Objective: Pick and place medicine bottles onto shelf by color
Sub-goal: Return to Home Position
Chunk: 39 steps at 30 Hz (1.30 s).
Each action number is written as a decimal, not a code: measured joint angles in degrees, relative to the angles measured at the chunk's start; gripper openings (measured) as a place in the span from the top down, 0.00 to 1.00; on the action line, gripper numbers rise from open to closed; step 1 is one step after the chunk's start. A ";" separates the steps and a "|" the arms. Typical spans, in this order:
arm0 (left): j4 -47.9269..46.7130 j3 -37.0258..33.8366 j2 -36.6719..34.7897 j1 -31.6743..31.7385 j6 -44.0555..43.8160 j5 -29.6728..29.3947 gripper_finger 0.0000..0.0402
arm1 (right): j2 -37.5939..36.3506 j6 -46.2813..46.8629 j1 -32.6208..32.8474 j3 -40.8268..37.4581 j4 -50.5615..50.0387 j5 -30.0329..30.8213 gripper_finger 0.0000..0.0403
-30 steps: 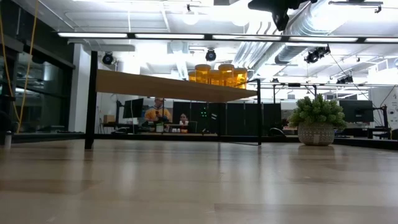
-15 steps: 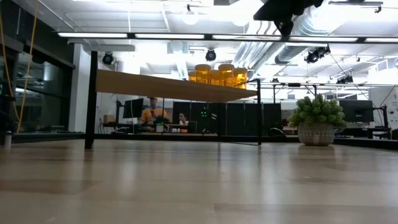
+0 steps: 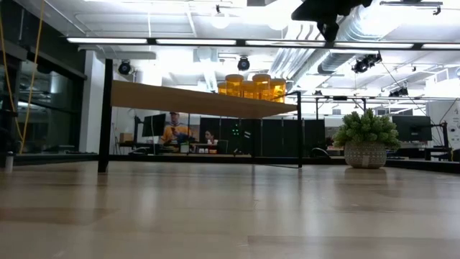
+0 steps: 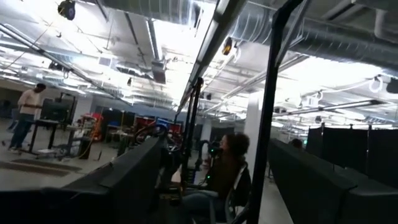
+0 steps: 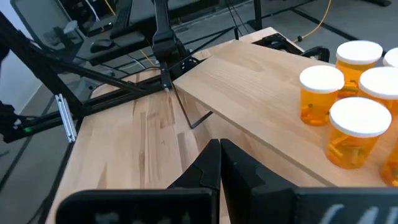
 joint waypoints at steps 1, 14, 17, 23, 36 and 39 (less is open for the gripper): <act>0.02 -0.43 -0.56 0.00 0.01 -0.11 0.29 | 0.00 0.75 0.00 0.00 0.00 0.00 1.00; -0.13 -3.68 -1.42 0.00 -2.33 -2.98 0.29 | 0.00 6.98 0.00 0.00 0.00 -4.97 1.00; -1.32 -3.68 -0.51 0.02 -0.52 -2.98 0.29 | 0.00 6.41 0.00 0.00 -0.07 -7.87 1.00; -0.94 -3.68 -0.13 0.02 -4.61 -3.13 0.29 | -1.92 1.41 0.02 0.00 -3.36 -10.89 1.00; -1.57 -3.68 -0.10 0.04 -0.94 -4.86 0.29 | -17.40 1.14 10.36 -6.87 3.13 -4.76 1.00; -1.57 -3.68 -0.11 0.04 -0.39 -4.86 0.29 | -23.00 5.50 13.59 -15.69 11.27 0.33 1.00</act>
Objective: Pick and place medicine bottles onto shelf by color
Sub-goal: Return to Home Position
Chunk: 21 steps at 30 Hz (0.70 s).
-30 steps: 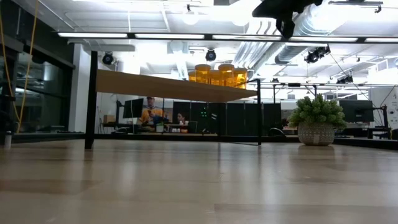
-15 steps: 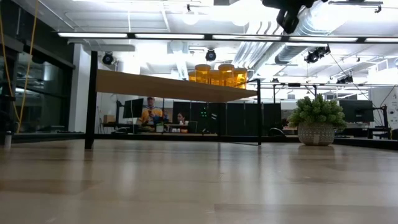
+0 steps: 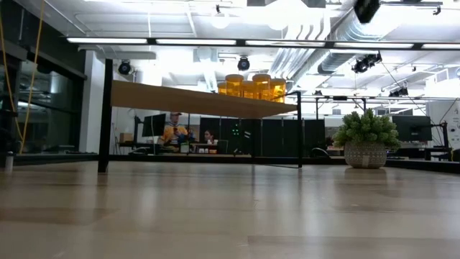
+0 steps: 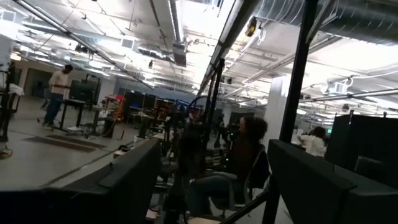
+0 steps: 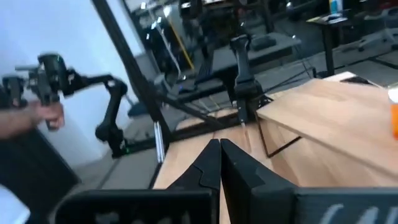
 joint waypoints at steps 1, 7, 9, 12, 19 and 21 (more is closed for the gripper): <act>0.00 0.00 -0.01 0.00 -0.02 0.00 0.29 | -1.69 1.43 1.06 -2.51 1.80 1.34 1.00; -3.05 0.00 -0.01 0.00 -4.53 0.02 0.29 | -8.59 6.42 6.51 -10.27 5.52 8.76 1.00; -5.33 0.00 -0.01 0.00 -5.74 0.01 0.30 | -9.64 6.41 7.43 -10.65 5.43 10.43 1.00; -7.42 0.00 -0.01 -0.03 -3.10 0.20 0.36 | -10.16 6.33 7.86 -10.65 6.34 11.50 1.00; -10.12 0.02 -0.24 -0.09 2.93 2.60 0.79 | -9.98 6.51 7.86 -10.65 7.37 12.67 1.00; -12.46 0.02 -0.61 -0.09 4.38 2.97 0.93 | -9.98 7.14 7.84 -10.65 7.14 13.33 1.00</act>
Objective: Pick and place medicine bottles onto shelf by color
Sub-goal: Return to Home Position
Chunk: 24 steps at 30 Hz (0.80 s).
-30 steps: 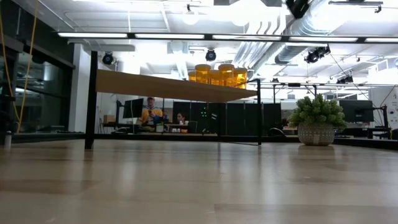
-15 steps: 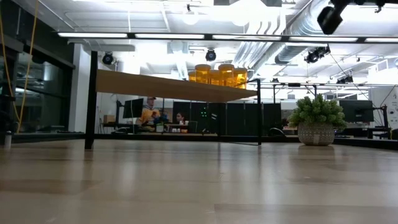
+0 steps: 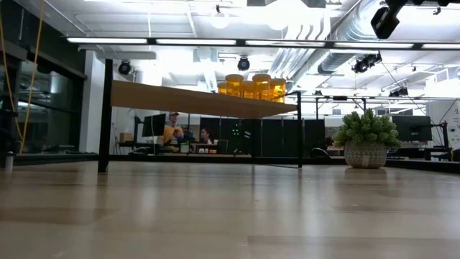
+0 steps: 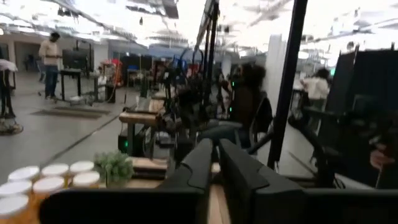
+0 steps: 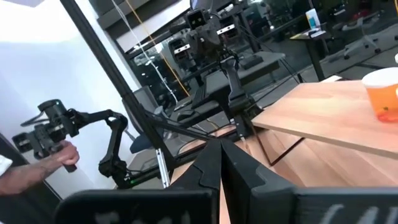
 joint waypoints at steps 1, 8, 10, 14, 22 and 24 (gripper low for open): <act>-1.11 0.00 -0.21 0.00 0.11 0.16 0.96 | 0.00 0.41 0.00 0.00 -0.14 0.13 1.00; 2.02 -4.26 -2.58 0.07 0.11 1.97 0.99 | 0.00 0.80 0.00 0.00 -1.06 0.13 1.00; 4.87 -7.51 -4.00 0.11 -0.90 2.39 0.99 | 0.00 0.62 0.00 0.01 -1.13 0.11 1.00; 9.55 -14.62 -8.19 0.11 -4.34 2.44 1.00 | 0.01 0.63 0.00 0.02 -2.17 0.11 1.00; 12.59 -23.23 -19.95 0.11 -6.35 1.69 1.00 | 0.02 0.65 0.00 0.04 -2.63 0.11 1.00; 12.61 -24.40 -22.73 0.11 -6.35 1.69 1.00 | 0.02 0.65 0.00 0.04 -2.63 0.11 1.00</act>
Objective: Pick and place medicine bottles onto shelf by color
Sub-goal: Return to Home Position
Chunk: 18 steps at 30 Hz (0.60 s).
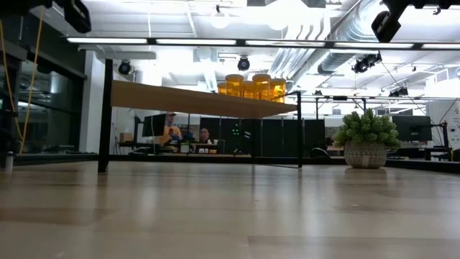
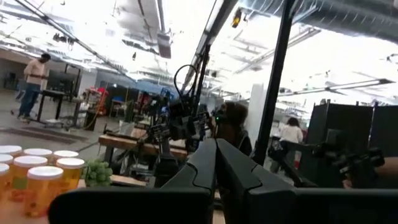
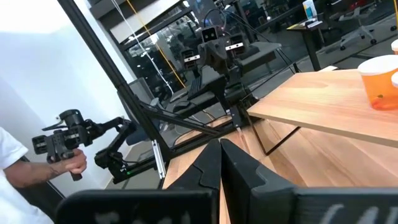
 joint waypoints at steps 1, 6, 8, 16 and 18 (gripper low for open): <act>-0.29 -0.56 -1.31 0.00 -0.09 0.00 1.00 | 0.00 0.00 0.00 0.00 0.00 0.00 1.00; 0.63 -4.19 -3.14 0.00 -1.10 0.30 1.00 | 0.00 0.00 -0.01 0.02 -0.14 -0.01 1.00; 2.22 -5.47 -2.92 0.14 -1.99 1.32 1.00 | -0.01 -0.01 -0.02 0.02 -0.64 -0.01 1.00; 7.48 -13.22 -3.01 2.34 -5.02 2.03 1.00 | 0.00 0.00 -0.02 0.04 -2.07 -0.02 1.00; 6.14 -13.22 -3.14 3.32 -4.65 2.24 1.00 | 0.00 0.00 -0.02 0.04 -2.19 -0.02 1.00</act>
